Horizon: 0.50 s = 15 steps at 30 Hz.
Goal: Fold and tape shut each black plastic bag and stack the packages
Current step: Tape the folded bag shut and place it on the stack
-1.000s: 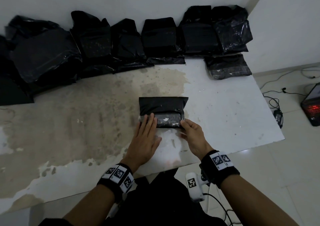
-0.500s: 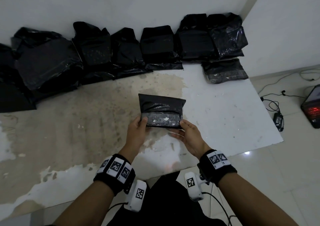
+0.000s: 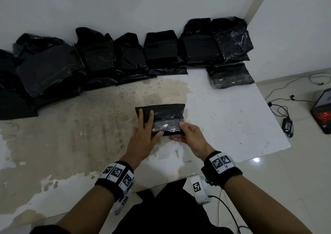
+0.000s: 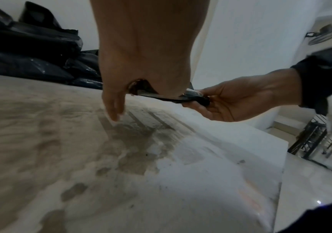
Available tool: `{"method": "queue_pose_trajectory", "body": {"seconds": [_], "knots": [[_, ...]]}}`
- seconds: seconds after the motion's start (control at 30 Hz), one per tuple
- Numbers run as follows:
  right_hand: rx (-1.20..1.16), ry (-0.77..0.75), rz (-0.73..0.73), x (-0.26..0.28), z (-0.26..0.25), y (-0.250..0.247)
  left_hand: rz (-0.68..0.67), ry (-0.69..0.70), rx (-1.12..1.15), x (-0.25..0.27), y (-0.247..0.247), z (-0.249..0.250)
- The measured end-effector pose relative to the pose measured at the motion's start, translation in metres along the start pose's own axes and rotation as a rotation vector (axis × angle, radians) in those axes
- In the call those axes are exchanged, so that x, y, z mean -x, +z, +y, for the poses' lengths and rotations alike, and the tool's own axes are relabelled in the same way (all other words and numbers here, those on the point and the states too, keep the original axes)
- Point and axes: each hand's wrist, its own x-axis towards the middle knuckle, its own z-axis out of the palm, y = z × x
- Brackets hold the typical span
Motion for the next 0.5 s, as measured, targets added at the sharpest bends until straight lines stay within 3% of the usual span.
{"method": "queue_pose_trajectory", "body": {"seconds": [0.17,0.33,0.5], "knots": [[0.065,-0.051,-0.005,0.009,-0.003,0.007,0.044,0.074,0.136,0.0,0.0,0.009],[0.105,-0.16,0.058,0.011,-0.004,0.016,0.0,0.029,0.3,0.0,-0.001,0.015],[0.076,-0.157,-0.066,0.011,-0.005,0.017,0.03,-0.002,0.37,-0.003,-0.006,0.003]]}}
